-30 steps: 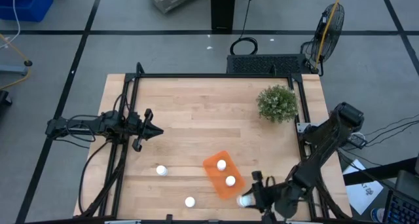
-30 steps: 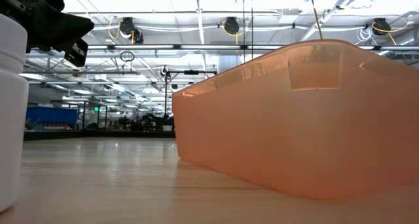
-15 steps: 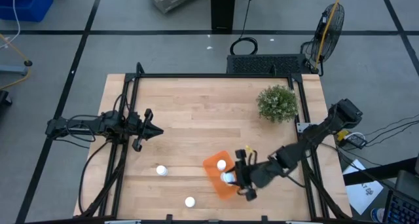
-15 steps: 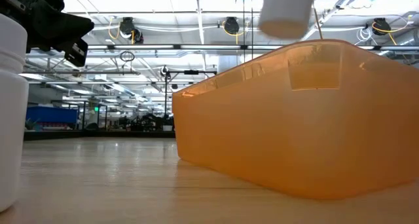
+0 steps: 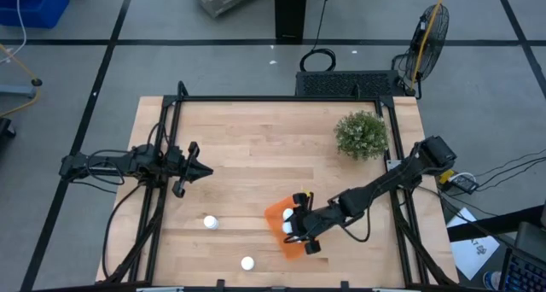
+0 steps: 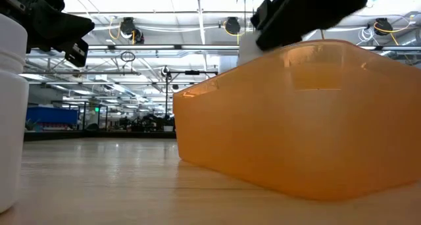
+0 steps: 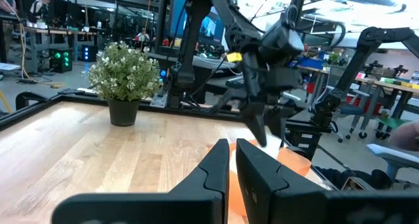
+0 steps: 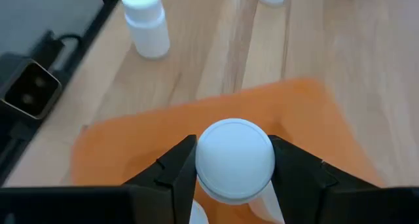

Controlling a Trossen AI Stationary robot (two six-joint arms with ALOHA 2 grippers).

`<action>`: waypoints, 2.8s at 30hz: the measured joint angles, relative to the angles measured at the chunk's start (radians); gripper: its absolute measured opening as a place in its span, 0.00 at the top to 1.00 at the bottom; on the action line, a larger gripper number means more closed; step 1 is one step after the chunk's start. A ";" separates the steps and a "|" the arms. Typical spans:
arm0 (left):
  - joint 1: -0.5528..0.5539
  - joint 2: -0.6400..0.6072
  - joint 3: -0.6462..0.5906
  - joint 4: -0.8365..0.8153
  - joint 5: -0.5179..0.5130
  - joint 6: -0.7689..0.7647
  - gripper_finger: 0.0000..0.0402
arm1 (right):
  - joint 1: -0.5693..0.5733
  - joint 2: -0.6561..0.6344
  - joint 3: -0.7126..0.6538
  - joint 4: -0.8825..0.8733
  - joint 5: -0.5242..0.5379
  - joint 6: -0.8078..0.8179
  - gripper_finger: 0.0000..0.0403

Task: Pick and place pill bottles into a basket
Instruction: Put the white pill bottle into the orange bin

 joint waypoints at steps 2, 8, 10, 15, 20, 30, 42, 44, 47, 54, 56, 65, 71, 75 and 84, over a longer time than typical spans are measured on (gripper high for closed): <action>0.000 0.000 0.000 0.000 0.000 0.000 0.92 | 0.000 0.022 0.000 0.001 0.000 0.006 0.61; 0.000 0.000 0.000 0.000 0.000 0.000 0.92 | -0.016 0.088 0.000 0.046 -0.030 -0.009 0.62; 0.000 0.000 0.000 -0.001 0.000 0.000 0.92 | -0.022 0.101 0.002 0.065 -0.031 -0.013 0.61; 0.000 0.000 0.000 0.000 0.000 0.000 0.92 | -0.036 0.109 0.002 0.074 -0.025 -0.031 0.61; 0.000 0.000 0.000 0.000 0.000 0.000 0.92 | -0.055 0.110 0.002 0.093 -0.027 -0.055 0.61; 0.000 0.000 0.000 0.000 0.000 0.000 0.92 | -0.080 0.110 0.001 0.098 -0.053 -0.079 0.57; 0.000 0.000 0.000 0.000 0.000 0.000 0.92 | -0.071 0.110 0.000 0.100 -0.047 -0.072 0.51; 0.000 0.000 0.000 0.000 0.000 0.000 0.92 | -0.072 0.110 0.000 0.100 -0.043 -0.072 0.48; 0.000 0.000 0.000 0.000 0.000 0.000 0.92 | -0.072 0.110 0.000 0.101 -0.007 -0.081 0.42; 0.000 0.000 0.000 0.000 0.000 0.000 0.92 | -0.068 0.109 0.000 0.138 0.007 -0.114 0.31; 0.000 0.000 0.000 0.000 0.000 0.000 0.92 | -0.061 0.103 0.000 0.146 0.009 -0.139 0.30; 0.000 0.000 0.000 -0.001 0.000 0.000 0.92 | 0.008 -0.010 0.000 0.070 0.062 -0.125 0.30; 0.000 0.000 0.000 0.001 0.000 0.000 0.92 | 0.104 -0.147 -0.020 0.022 0.099 -0.071 0.31; 0.000 0.000 0.000 0.001 0.000 0.000 0.92 | 0.161 -0.293 -0.110 0.010 0.172 -0.016 0.33; 0.000 0.000 0.000 0.031 -0.008 -0.001 0.92 | 0.294 -0.668 -0.470 0.160 0.292 0.067 0.71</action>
